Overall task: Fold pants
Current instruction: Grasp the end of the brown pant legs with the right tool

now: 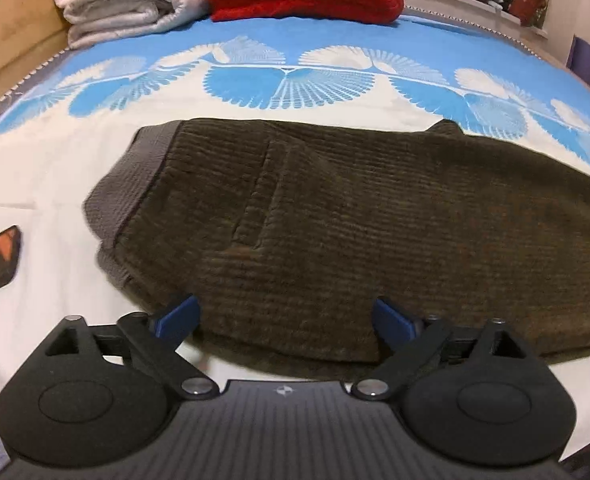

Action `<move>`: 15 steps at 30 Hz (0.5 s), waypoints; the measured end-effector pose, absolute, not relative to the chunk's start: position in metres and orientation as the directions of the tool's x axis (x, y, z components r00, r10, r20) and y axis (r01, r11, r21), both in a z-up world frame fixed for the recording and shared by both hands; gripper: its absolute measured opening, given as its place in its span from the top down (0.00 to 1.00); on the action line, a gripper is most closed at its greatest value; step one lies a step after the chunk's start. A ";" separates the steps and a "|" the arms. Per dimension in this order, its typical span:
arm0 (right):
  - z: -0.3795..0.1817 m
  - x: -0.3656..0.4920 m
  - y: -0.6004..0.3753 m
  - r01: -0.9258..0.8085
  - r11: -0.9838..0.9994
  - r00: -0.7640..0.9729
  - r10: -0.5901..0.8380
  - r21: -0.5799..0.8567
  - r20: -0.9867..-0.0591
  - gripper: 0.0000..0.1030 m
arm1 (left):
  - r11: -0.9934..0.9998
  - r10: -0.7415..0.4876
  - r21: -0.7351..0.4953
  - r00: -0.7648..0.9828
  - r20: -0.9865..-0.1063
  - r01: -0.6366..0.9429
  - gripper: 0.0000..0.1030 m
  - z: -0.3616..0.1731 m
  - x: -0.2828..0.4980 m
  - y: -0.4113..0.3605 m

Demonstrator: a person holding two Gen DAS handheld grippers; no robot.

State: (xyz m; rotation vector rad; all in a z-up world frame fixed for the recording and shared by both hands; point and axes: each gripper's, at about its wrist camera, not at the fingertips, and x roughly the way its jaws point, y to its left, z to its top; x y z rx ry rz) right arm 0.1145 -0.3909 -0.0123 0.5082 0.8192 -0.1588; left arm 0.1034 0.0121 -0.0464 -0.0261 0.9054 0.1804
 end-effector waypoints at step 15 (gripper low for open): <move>-0.014 0.026 -0.670 0.624 0.268 0.781 -0.237 0.734 -0.577 0.18 | 0.943 0.190 -0.013 0.570 -0.800 -0.332 0.06 -0.036 0.076 0.046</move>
